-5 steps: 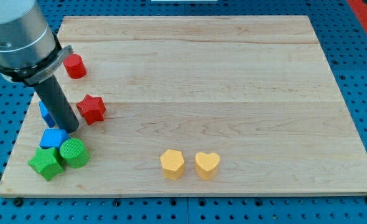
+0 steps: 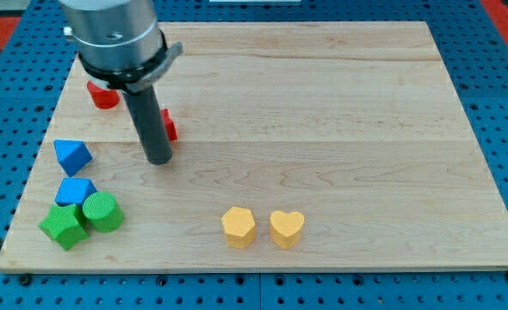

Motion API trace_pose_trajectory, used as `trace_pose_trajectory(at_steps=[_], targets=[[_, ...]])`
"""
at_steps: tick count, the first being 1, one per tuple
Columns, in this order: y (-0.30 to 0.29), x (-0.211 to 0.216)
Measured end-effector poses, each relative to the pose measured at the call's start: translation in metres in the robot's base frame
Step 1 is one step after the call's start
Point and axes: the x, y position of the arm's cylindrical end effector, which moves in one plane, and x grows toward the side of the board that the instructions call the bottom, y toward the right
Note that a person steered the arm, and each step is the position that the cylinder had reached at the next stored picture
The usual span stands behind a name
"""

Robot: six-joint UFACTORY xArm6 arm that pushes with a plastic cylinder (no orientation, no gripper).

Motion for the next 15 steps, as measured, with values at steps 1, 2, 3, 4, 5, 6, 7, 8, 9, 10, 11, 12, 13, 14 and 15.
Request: trace_pose_trajectory(at_steps=[1,2,3,4,5,6,7,8,9,10,11,12,13,14,15], targets=[[0.014,-0.035],[-0.029,-0.043],[-0.066,-0.058],[-0.104,-0.057],[-0.127,-0.054],[-0.127,-0.055],[-0.115,-0.055],[-0.128,-0.055],[-0.136,-0.048],[-0.139,-0.043],[-0.153,-0.042],[-0.154,-0.042],[-0.154,-0.042],[-0.17,-0.038],[-0.172,-0.03]])
